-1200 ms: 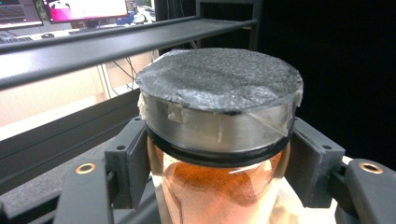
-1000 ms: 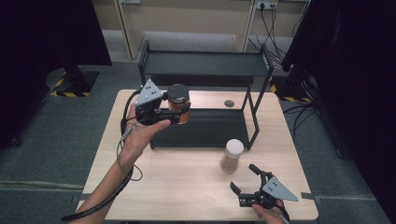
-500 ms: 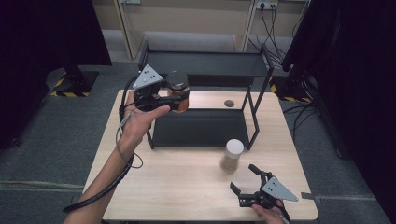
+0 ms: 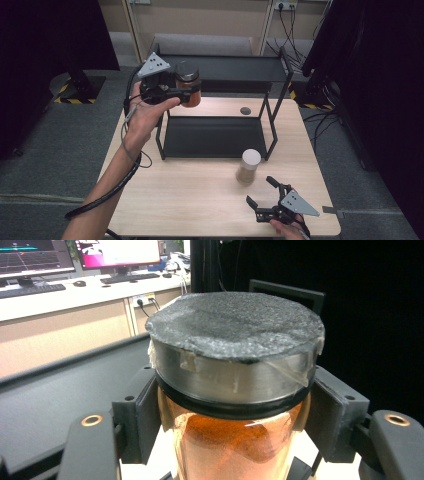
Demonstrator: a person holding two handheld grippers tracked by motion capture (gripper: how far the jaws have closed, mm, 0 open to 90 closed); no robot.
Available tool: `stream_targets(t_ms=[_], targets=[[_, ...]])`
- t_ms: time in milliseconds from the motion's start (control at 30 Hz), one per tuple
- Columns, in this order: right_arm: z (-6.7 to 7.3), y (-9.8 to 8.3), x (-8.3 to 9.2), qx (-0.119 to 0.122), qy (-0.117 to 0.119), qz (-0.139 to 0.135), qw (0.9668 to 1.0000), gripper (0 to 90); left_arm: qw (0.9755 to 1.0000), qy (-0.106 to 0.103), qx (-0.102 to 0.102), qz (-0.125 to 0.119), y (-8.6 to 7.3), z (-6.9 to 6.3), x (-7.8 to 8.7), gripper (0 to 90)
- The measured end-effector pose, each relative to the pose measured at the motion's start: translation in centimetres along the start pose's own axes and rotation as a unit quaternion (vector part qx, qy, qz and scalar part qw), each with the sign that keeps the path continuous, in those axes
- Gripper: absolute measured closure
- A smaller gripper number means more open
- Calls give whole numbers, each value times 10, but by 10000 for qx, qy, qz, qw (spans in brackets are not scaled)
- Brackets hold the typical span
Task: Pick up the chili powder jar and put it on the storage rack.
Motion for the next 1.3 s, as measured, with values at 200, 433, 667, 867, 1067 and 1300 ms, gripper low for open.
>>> stream_targets(t_ms=[200, 433, 667, 867, 1067, 1300], targets=[[0, 0, 0, 3, 3, -2, 10000, 10, 9999, 148, -11, 22, 13, 4, -2, 317], [0, 0, 0, -5, -3, 1, 10000, 9, 9996, 273, 38, -31, 22, 8, -6, 317], [0, 0, 0, -5, -5, 8, 10000, 10, 9991, 429, 70, -1, 35, 12, -14, 317], [0, 0, 0, -12, -3, 4, 10000, 10, 9985, 531, 114, 2, 39, 14, -21, 317], [0, 0, 0, -18, -3, 1, 10000, 10, 9976, 673, 135, 53, 41, 18, -29, 317], [0, 0, 1, -21, 8, -1, 10000, 10, 9965, 818, 190, 45, 42, 23, -35, 317]])
Point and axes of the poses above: each handheld gripper's, and its own axes: x roughly backward along the jaws, y roughly out of its top, z roughly to its left, the point moved 7 cm from there along -x, roughly forward along the jaws, and after that the axes turned 3 degrees about z, right-handed, at the moved point
